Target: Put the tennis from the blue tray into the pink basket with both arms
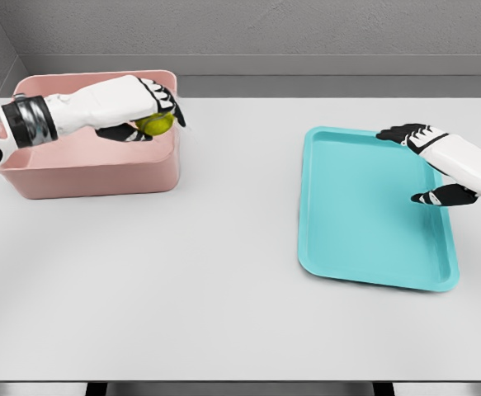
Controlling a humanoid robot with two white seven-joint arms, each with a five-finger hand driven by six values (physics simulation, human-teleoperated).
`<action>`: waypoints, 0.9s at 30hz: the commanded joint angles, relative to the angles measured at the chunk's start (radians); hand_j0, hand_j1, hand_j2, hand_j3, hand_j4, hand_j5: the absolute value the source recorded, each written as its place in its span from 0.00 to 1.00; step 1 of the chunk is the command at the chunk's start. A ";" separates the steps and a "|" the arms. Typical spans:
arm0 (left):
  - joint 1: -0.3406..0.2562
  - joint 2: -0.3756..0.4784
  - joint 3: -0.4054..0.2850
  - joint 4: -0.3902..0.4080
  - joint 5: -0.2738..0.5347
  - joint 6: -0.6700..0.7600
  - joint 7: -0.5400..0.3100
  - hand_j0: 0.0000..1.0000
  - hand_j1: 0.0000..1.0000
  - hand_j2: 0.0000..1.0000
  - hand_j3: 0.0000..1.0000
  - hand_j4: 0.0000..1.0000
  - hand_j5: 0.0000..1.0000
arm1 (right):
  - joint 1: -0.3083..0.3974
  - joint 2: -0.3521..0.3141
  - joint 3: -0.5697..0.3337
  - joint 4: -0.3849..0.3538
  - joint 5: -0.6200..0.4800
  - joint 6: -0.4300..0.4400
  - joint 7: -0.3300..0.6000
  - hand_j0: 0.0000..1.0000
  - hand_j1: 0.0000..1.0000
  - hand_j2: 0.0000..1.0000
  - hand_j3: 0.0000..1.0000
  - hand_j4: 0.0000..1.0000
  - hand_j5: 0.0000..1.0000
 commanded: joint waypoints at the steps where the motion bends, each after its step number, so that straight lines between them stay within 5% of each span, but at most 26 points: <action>1: 0.000 0.002 0.021 0.062 0.007 0.002 0.001 0.65 0.65 0.65 0.65 0.65 0.65 | 0.000 -0.001 -0.002 0.000 -0.007 0.003 -0.001 1.00 1.00 1.00 1.00 1.00 1.00; 7: -0.017 0.002 0.039 0.197 0.007 0.002 0.004 0.69 0.69 0.69 0.69 0.69 0.69 | 0.000 -0.001 -0.002 -0.002 -0.007 0.003 -0.001 1.00 1.00 1.00 1.00 1.00 1.00; 9: -0.018 0.002 0.055 0.247 0.007 0.002 0.009 0.79 0.79 0.79 0.79 0.79 0.79 | 0.000 0.001 0.000 -0.002 -0.007 0.003 -0.001 1.00 1.00 1.00 1.00 1.00 1.00; 10: -0.018 0.002 0.067 0.263 0.007 0.002 0.012 0.95 0.95 0.95 0.95 0.95 0.95 | 0.000 0.001 0.000 -0.002 -0.007 0.003 -0.001 1.00 1.00 1.00 1.00 1.00 1.00; 11: -0.018 0.003 0.073 0.270 0.018 0.002 0.012 1.00 1.00 1.00 1.00 1.00 1.00 | 0.000 0.001 0.000 -0.002 -0.007 0.003 -0.001 1.00 1.00 1.00 1.00 1.00 1.00; 27: 0.020 0.191 0.075 0.263 0.043 0.002 0.009 1.00 1.00 1.00 1.00 1.00 1.00 | 0.000 0.001 -0.002 0.000 -0.007 0.003 -0.001 1.00 1.00 1.00 1.00 1.00 1.00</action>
